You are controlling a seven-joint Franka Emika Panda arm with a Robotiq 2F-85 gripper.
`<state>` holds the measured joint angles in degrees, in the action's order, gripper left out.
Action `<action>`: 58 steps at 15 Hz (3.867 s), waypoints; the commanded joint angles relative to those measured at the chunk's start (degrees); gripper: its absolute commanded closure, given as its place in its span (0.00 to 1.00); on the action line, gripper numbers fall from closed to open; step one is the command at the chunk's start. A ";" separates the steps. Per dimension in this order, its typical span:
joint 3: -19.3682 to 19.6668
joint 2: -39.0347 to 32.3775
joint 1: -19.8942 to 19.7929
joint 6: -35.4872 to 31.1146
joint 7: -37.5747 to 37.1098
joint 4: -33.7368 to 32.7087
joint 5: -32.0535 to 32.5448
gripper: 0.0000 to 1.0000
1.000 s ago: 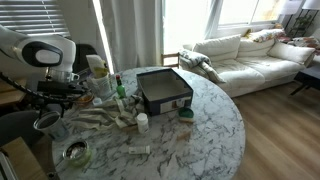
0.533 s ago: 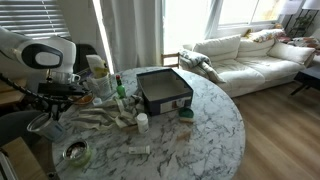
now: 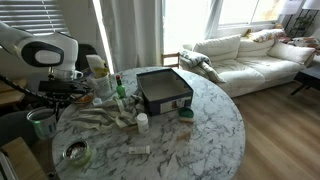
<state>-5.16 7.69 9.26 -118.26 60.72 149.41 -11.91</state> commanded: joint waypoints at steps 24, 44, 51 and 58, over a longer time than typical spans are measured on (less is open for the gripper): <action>1.26 0.36 -0.48 -2.97 -18.50 -21.50 -6.41 0.99; -2.13 -14.69 -0.55 -15.88 -47.38 -32.49 4.09 0.99; -2.72 -16.56 -0.11 -15.12 -53.91 -34.14 9.06 0.53; -2.82 -14.49 -1.06 -13.19 -53.83 -36.83 6.76 0.01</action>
<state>-7.78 -8.00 9.05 -134.20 7.14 113.72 -4.36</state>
